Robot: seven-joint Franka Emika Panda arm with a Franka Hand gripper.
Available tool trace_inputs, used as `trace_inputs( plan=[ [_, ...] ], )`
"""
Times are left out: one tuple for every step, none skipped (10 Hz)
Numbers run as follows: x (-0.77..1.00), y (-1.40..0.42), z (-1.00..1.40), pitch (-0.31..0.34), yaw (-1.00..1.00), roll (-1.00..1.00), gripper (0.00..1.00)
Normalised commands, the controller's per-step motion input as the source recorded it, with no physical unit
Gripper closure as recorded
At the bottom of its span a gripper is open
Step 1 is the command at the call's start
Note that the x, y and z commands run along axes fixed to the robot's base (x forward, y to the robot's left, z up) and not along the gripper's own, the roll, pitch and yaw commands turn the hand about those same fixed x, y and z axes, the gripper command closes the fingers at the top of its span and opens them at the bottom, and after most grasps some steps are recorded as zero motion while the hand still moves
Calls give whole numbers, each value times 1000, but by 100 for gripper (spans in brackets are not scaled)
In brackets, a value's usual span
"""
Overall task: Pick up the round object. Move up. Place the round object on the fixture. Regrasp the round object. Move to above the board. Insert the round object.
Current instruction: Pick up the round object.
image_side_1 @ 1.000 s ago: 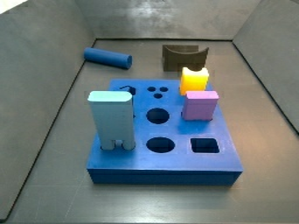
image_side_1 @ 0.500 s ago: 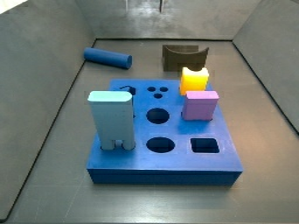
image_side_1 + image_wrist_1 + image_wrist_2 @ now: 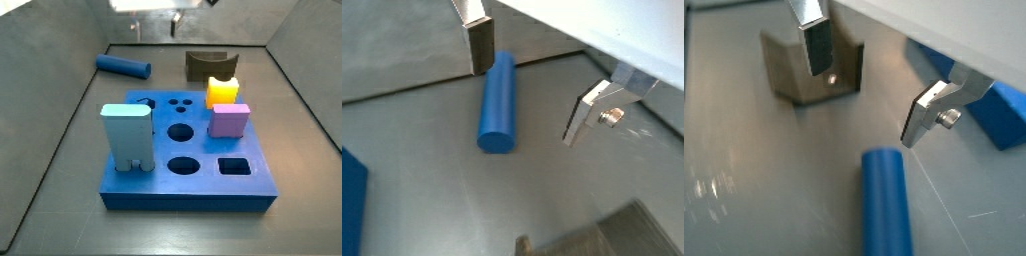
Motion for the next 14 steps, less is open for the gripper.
trace_inputs(
  plan=[
    [-537, 0, -1000, -76, 749, 93, 0],
    [-583, 0, -1000, -73, 689, 100, 0],
    [-586, 0, -1000, -93, 666, 89, 0],
    [-577, 0, -1000, -114, 654, 64, 0],
    [-546, -60, -929, -141, 649, 24, 0],
    [-397, -189, -620, -211, 574, 0, 0],
    [-314, -209, -383, -329, 543, -89, 0],
    [-380, -191, -363, -374, 486, -113, 0],
    [-494, 137, -320, -290, 369, -83, 0],
    [-397, 306, -100, -87, 397, 0, 0],
    [-303, 286, -6, -76, 426, -1, 0],
    [-80, 80, -20, -54, 323, -11, 0],
    [0, -106, -186, -63, 129, -33, 0],
    [0, -237, -314, -93, 49, -26, 0]
  ],
)
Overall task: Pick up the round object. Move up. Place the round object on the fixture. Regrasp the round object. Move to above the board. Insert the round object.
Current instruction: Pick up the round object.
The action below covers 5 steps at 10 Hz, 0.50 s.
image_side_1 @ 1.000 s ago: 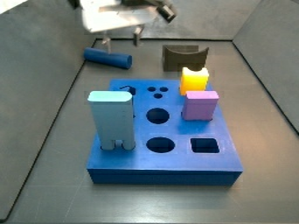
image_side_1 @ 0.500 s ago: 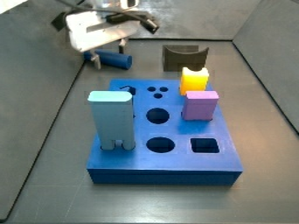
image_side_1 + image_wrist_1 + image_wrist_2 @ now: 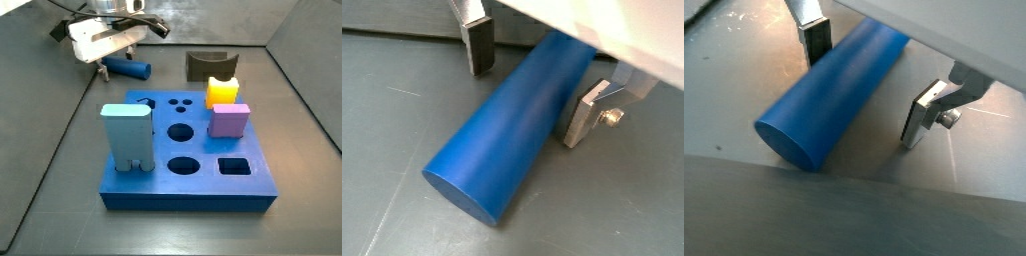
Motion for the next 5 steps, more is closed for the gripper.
trace_inputs(
  plan=[
    [0, -174, -509, -100, 34, -3, 0],
    [-11, -111, -360, -84, 31, -26, 0],
    [-54, -34, -83, -59, 0, 0, 0],
    [0, 0, 0, 0, 0, 0, 0],
    [0, 0, 0, 0, 0, 0, 100]
  ],
)
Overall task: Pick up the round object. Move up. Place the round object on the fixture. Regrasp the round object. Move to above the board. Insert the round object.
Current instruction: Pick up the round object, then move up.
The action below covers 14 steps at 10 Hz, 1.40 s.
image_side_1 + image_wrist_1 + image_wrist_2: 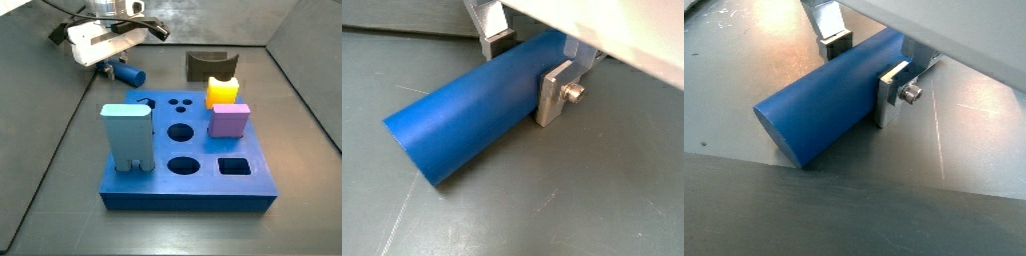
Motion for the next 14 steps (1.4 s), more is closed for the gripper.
trace_inputs(
  plan=[
    [0, 0, 0, 0, 0, 0, 100],
    [0, 0, 0, 0, 0, 0, 100],
    [0, 0, 0, 0, 0, 0, 100],
    [0, 0, 0, 0, 0, 0, 100],
    [0, 0, 0, 0, 0, 0, 100],
    [0, 0, 0, 0, 0, 0, 100],
    [0, 0, 0, 0, 0, 0, 100],
    [0, 0, 0, 0, 0, 0, 100],
    [0, 0, 0, 0, 0, 0, 100],
    [0, 0, 0, 0, 0, 0, 100],
    [0, 0, 1000, 0, 0, 0, 100],
    [2, -67, 1000, 15, -45, -10, 100],
    [-4, -52, 1000, 29, -38, -5, 100],
    [-7, -40, 991, 38, -33, -1, 100]
  ],
)
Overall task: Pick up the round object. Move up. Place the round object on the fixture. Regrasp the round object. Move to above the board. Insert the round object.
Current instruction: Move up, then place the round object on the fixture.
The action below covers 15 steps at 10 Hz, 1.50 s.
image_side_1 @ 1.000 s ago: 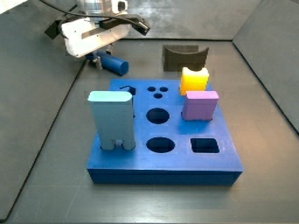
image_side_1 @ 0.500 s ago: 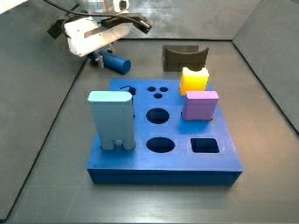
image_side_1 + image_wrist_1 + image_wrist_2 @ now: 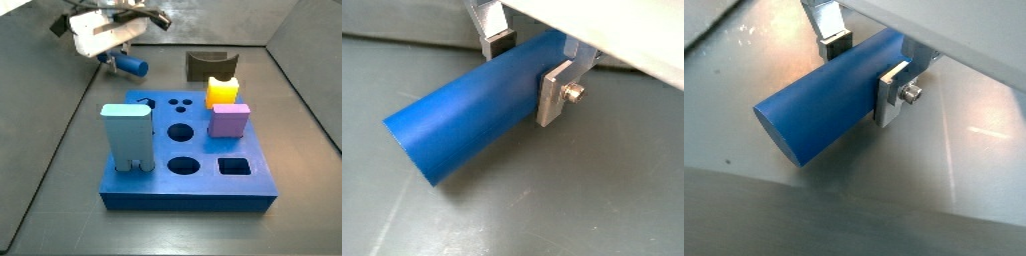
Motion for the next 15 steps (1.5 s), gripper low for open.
trace_inputs(
  plan=[
    [-10, -21, 847, 53, -30, 9, 100],
    [-14, -10, 729, 56, -29, 19, 100],
    [-21, 2, 567, 48, -27, 33, 100],
    [-25, 7, 443, 48, -26, 42, 100],
    [-28, 12, 281, 49, -26, 53, 100],
    [-28, 14, 200, 46, -26, 59, 100],
    [0, 0, 1000, 0, 0, 0, 100],
    [0, 2, 1000, 9, 0, 3, 100],
    [-11, 3, 1000, 24, 0, 7, 100],
    [-18, 6, 1000, 29, -2, 14, 100],
    [-24, 11, 1000, 36, -4, 25, 100],
    [-29, 15, 1000, 41, -6, 33, 100],
    [-32, 23, 1000, 47, -10, 46, 100],
    [-28, 25, 889, 53, -11, 55, 100],
    [-26, 25, 801, 59, -10, 58, 100]
  ],
)
